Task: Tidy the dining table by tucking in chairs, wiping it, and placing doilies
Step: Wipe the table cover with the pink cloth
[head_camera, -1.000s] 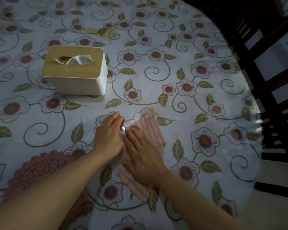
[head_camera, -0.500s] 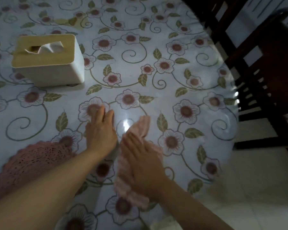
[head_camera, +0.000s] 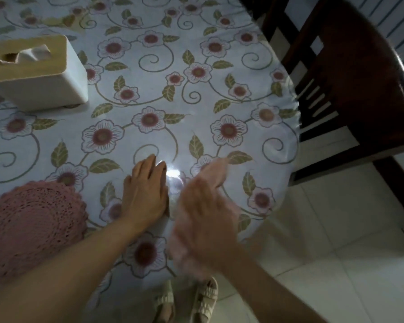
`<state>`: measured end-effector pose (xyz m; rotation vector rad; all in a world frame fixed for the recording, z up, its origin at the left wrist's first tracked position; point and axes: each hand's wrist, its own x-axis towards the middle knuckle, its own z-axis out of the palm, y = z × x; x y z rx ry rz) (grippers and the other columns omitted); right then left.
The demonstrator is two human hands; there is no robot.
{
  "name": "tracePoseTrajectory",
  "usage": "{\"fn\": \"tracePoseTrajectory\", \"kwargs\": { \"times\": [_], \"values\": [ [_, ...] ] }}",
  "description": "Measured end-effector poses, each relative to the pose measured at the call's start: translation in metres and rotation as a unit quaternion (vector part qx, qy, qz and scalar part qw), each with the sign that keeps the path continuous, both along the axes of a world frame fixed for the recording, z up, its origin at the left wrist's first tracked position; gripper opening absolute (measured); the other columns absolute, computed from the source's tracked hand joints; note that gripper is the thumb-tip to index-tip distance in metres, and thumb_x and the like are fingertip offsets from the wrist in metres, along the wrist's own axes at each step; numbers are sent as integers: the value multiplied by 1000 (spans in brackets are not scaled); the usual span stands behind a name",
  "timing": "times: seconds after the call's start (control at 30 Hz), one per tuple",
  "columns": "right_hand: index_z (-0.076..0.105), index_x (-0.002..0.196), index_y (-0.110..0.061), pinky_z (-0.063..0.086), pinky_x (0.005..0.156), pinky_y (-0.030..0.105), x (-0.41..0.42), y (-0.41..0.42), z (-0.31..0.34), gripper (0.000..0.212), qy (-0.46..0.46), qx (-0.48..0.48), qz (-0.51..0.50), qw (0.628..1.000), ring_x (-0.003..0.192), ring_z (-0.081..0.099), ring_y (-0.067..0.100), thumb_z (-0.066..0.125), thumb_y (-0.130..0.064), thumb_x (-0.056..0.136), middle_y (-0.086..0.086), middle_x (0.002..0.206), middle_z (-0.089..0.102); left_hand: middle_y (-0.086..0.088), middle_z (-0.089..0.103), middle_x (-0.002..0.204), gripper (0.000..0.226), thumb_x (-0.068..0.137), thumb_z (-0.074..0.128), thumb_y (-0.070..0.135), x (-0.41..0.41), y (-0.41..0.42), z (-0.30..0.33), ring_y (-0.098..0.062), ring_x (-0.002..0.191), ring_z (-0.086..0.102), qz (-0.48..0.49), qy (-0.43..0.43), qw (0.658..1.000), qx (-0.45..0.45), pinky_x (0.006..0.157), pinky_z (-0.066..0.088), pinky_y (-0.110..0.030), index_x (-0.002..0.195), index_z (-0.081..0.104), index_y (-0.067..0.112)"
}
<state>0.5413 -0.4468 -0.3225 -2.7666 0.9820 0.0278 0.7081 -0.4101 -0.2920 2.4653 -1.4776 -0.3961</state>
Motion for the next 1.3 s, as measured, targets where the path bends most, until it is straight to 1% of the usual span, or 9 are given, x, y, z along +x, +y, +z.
{"fn": "tracePoseTrajectory", "kwargs": {
  "times": [0.13,0.23,0.47,0.57,0.7,0.83,1.0,1.13,1.3],
  "values": [
    [34,145,-14,22,113,45,-21,2,7,68,-4,17,164,986,142,27,28,41,-53,90,5,153,31,-21,36,145,43,84,57,9,-18,-5,1,-36,132,31,0,5,1000,2,95,38,-51,126,49,6],
    [42,135,-18,48,79,52,-38,-70,16,56,11,17,29,999,108,57,35,33,-47,88,4,137,46,-22,37,143,42,81,61,10,-20,-13,-1,-39,129,33,5,-1,1000,0,93,40,-53,122,51,7],
    [13,150,-10,9,118,47,-43,-148,3,72,36,-10,-206,978,147,6,29,25,-50,92,16,159,8,-23,42,138,45,76,66,10,-12,-56,-3,-40,119,41,-9,-5,1000,-18,87,42,-52,118,51,3],
    [32,142,-11,30,107,49,-2,-88,3,67,20,-9,-43,999,134,34,36,45,-47,87,16,147,34,-22,40,140,46,77,64,10,-3,-77,-1,-39,121,40,-17,-2,1000,-3,87,42,-51,121,51,4],
    [25,148,-18,10,119,42,14,-93,3,70,-12,27,195,980,146,15,21,40,-54,89,4,157,23,-20,42,139,48,75,59,6,27,-105,0,-39,121,42,-32,2,999,-11,88,42,-54,123,50,4],
    [21,147,-11,39,105,48,24,-199,1,65,-20,-13,-64,998,137,32,33,38,-42,93,13,156,22,-17,38,143,42,82,56,12,72,-136,-5,-36,126,36,-32,-5,999,-20,98,36,-54,123,49,7],
    [4,151,-8,5,119,50,84,-253,-4,69,8,10,-314,949,147,-7,29,20,-47,95,15,160,-3,-10,24,152,52,88,50,22,115,-170,-8,-30,136,22,-31,-18,999,6,107,30,-49,136,35,12],
    [19,147,-7,17,115,42,139,-165,-8,67,-40,-4,-91,995,144,18,33,23,-46,93,16,157,17,-10,24,153,48,89,44,22,136,-183,-8,-30,137,21,-31,-17,999,16,108,30,-50,136,36,14],
    [18,150,-19,22,116,45,117,-203,-5,64,-8,-3,95,995,147,10,20,33,-46,94,1,159,12,-10,23,153,49,91,46,29,158,-205,-5,-30,137,20,-27,-4,999,22,107,31,-48,136,36,14]
  ]
}}
